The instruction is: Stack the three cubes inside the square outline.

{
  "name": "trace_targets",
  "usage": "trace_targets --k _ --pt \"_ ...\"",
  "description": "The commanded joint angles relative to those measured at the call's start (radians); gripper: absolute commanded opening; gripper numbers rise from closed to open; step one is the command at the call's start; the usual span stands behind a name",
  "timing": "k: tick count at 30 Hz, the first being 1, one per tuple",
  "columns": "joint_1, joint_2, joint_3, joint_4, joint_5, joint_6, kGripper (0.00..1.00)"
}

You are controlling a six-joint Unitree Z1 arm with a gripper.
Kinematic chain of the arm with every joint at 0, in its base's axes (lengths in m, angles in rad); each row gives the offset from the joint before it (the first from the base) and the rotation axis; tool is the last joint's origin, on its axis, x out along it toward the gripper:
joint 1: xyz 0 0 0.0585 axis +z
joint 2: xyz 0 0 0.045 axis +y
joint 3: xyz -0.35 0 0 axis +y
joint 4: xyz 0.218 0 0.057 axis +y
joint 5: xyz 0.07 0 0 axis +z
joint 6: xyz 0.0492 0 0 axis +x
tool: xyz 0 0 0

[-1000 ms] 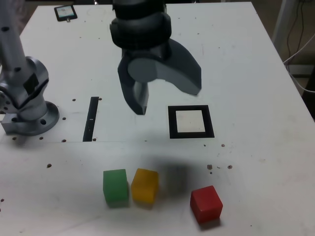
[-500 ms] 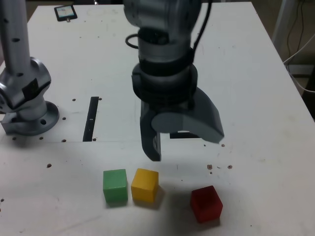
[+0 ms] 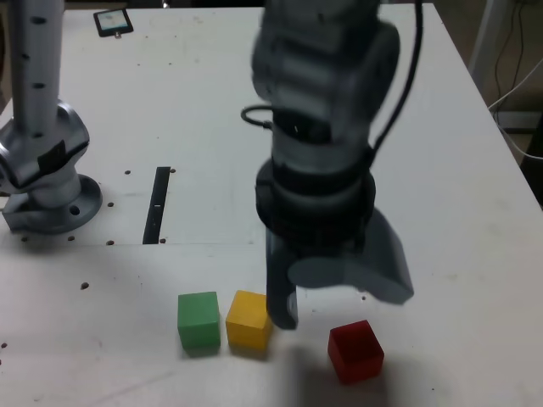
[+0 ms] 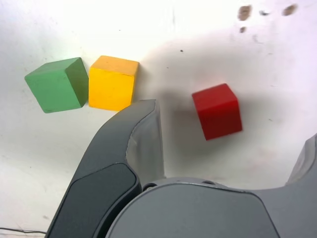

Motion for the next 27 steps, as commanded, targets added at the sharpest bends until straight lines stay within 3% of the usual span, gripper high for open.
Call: trace_targets --k 1,13,27 --pt "-0.002 0.03 -0.011 0.001 -0.008 0.0 0.98" --pt "0.014 0.133 -0.045 -0.017 -0.044 0.022 0.91" --pt "0.025 0.176 -0.061 -0.068 -0.037 0.053 0.72"
